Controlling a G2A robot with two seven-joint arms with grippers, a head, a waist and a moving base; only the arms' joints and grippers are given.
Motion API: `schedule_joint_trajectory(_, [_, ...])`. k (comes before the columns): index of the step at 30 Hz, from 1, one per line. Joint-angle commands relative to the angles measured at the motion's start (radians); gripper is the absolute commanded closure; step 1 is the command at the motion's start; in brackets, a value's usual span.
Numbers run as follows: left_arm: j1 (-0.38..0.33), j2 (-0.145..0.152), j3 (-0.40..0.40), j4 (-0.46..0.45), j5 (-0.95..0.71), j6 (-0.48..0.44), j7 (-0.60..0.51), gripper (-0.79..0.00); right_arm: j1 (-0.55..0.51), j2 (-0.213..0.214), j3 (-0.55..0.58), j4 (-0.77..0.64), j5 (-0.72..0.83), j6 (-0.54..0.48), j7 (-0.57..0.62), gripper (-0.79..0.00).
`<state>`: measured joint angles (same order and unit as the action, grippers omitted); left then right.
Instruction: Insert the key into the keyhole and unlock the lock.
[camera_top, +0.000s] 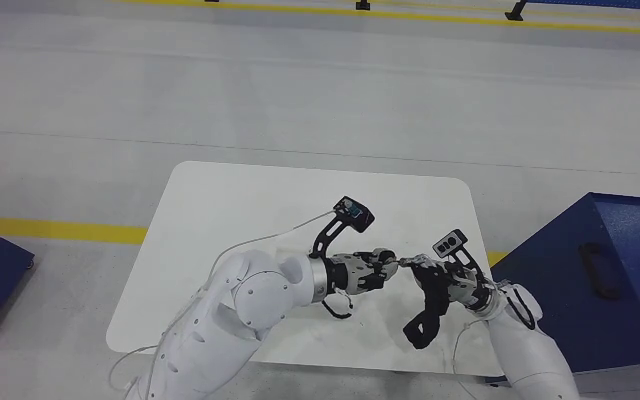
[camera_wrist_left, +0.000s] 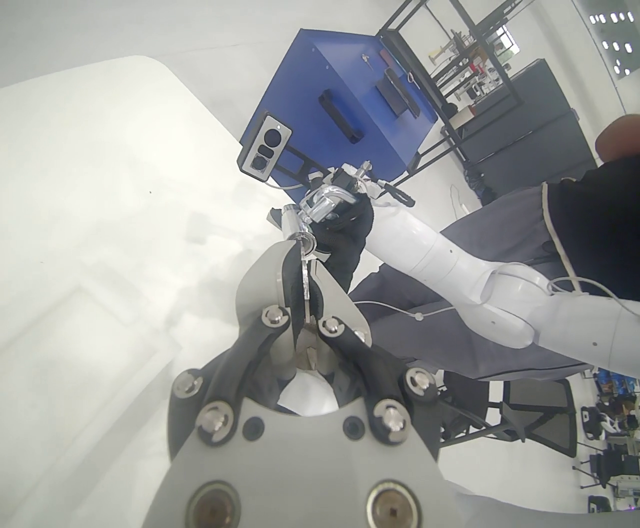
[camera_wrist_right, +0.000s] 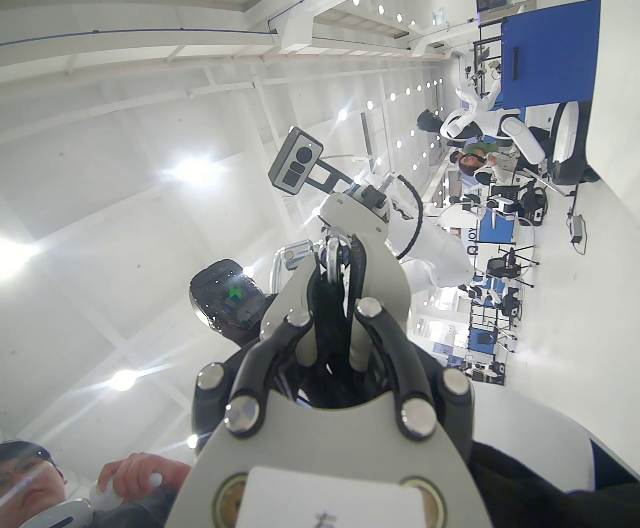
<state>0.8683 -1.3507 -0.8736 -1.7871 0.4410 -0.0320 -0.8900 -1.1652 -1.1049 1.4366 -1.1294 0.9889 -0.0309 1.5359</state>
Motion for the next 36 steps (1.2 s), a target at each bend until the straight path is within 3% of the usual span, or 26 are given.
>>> schedule_joint_trajectory(1, [0.002, 0.001, 0.001, -0.002, 0.016, -0.01, 0.002, 0.0, -0.001, 0.002, 0.0, -0.004, 0.0, 0.002, 0.0, 0.0])
schedule_joint_trajectory(12, [0.002, 0.004, 0.012, -0.011, 0.101, -0.047, 0.027, 0.0, -0.004, 0.007, -0.012, -0.016, 0.001, 0.004, 0.0, 0.0])
schedule_joint_trajectory(26, [-0.005, 0.014, 0.007, -0.013, 0.223, -0.163, 0.042, 0.0, 0.001, 0.01, -0.021, -0.007, 0.01, 0.006, 0.0, 0.0])
schedule_joint_trajectory(36, [-0.002, 0.013, 0.024, -0.007, 0.271, -0.178, 0.064, 0.0, 0.0, 0.013, -0.025, -0.011, 0.014, 0.002, 0.0, 0.0])
